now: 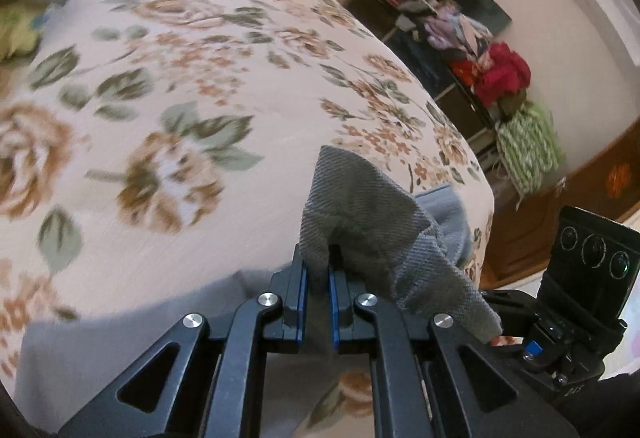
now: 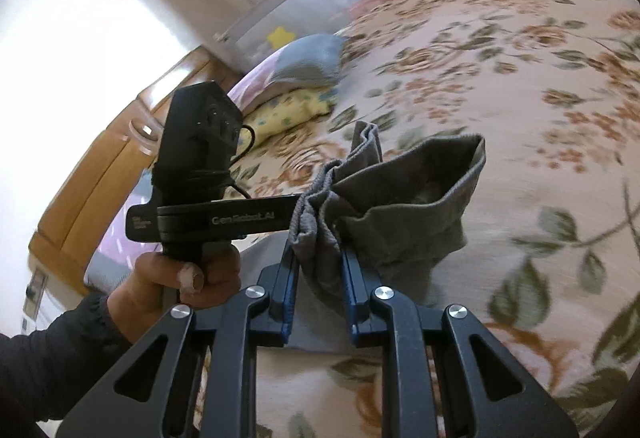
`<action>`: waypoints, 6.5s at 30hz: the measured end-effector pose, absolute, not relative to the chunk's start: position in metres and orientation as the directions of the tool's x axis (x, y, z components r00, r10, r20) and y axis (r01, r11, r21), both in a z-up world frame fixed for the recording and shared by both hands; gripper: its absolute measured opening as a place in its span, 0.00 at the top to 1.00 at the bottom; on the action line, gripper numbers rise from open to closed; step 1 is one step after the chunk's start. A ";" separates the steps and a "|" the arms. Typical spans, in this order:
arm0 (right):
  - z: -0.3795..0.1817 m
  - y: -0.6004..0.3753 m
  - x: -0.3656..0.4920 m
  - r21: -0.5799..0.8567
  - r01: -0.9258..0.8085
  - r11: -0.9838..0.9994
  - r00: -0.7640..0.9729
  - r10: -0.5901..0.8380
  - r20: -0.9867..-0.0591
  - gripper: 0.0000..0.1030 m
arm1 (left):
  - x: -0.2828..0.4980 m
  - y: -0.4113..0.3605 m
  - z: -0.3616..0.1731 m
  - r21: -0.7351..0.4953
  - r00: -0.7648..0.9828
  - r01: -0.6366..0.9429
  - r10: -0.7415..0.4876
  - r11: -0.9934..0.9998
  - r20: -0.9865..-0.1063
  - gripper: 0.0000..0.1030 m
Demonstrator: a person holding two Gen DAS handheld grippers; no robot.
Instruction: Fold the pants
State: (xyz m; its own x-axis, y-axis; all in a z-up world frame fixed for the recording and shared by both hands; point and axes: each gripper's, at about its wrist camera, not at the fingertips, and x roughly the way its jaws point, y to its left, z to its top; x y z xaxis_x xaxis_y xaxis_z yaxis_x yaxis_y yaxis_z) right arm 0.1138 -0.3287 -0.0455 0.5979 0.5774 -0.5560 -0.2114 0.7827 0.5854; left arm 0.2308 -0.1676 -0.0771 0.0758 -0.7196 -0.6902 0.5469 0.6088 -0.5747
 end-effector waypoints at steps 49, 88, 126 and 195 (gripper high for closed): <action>-0.122 -0.318 0.202 0.540 -0.240 0.807 0.307 0.591 -0.746 0.49 | 0.140 -0.095 -0.112 -0.556 0.303 0.245 -0.607 0.794 -0.735 0.61; -0.089 -0.205 0.208 0.570 -0.404 0.715 0.170 0.672 -0.721 0.53 | 0.091 -0.025 -0.116 -0.669 0.397 0.035 -0.625 0.743 -0.672 0.64; -0.067 -0.002 0.211 0.471 -0.681 0.561 -0.031 0.620 -0.784 0.53 | 0.038 0.149 -0.130 -0.729 0.628 -0.400 -0.413 0.555 -0.659 0.48; -0.067 -0.313 0.232 0.729 -0.433 0.530 0.288 0.848 -0.446 0.70 | 0.111 -0.132 -0.054 -0.417 0.594 0.117 -0.400 0.901 -0.698 0.74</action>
State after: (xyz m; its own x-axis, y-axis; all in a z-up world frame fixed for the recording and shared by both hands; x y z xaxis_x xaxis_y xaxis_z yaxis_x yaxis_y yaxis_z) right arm 0.2319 -0.3127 -0.0667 0.2875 0.8477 -0.4458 -0.4326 0.5302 0.7292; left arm 0.1105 -0.1324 -0.0536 0.5941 -0.3999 -0.6980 0.1169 0.9014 -0.4170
